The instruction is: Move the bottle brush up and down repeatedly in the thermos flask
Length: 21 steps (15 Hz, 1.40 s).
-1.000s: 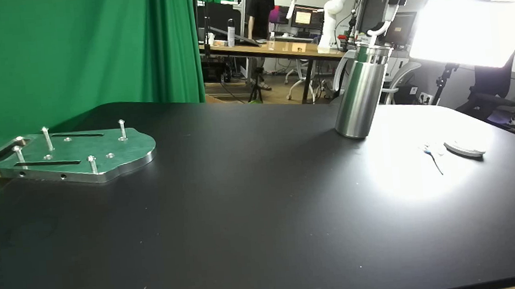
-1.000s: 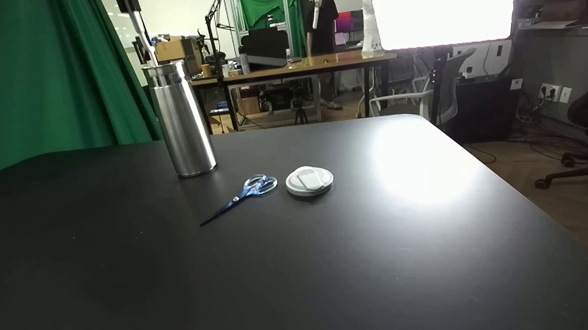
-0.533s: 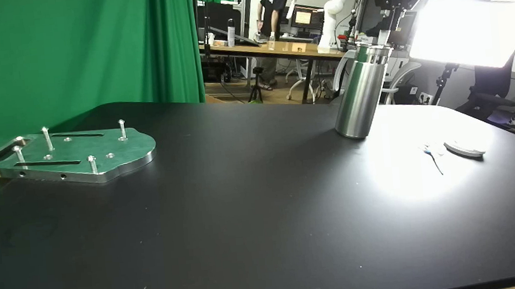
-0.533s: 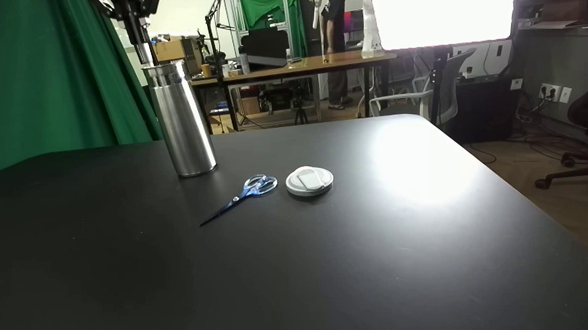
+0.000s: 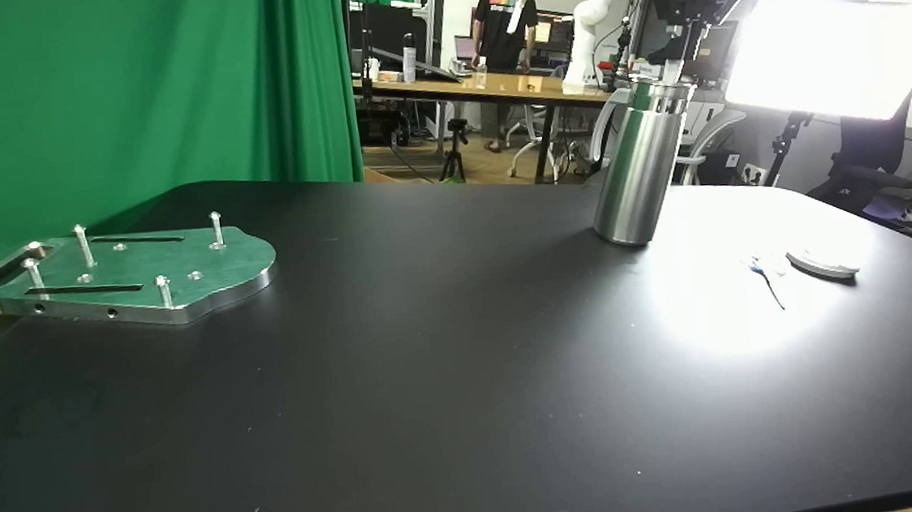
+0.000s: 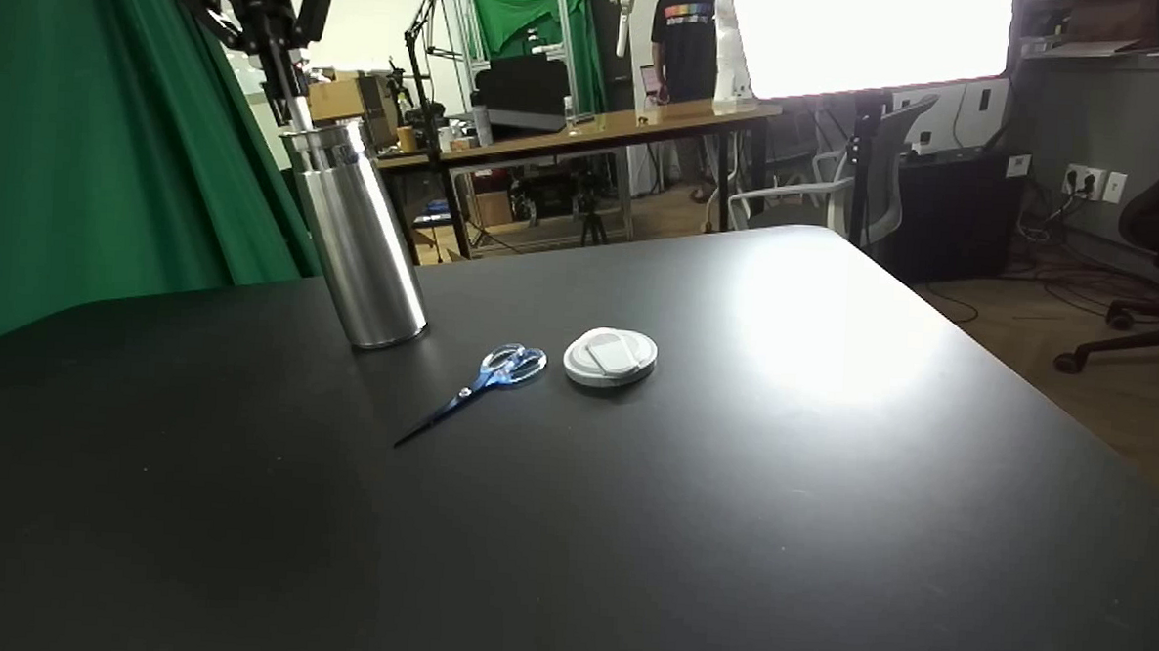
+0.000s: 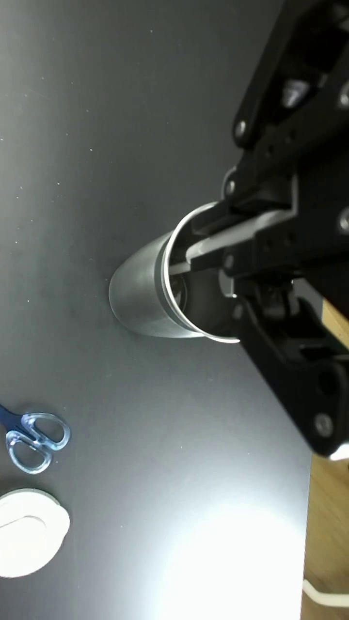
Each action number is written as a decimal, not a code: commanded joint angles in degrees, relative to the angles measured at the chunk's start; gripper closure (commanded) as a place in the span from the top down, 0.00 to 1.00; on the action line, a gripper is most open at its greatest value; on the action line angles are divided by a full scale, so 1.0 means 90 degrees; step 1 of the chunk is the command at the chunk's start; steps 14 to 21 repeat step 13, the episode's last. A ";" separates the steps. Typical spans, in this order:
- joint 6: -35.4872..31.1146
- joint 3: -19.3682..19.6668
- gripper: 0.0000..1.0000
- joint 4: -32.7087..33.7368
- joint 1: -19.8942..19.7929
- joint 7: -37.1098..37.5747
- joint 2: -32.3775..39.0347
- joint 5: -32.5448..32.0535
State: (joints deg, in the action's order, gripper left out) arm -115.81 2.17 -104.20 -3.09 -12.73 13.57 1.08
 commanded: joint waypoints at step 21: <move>0.0509 0.0094 0.98 -0.0070 -0.0204 -0.0125 -0.0693 -0.0001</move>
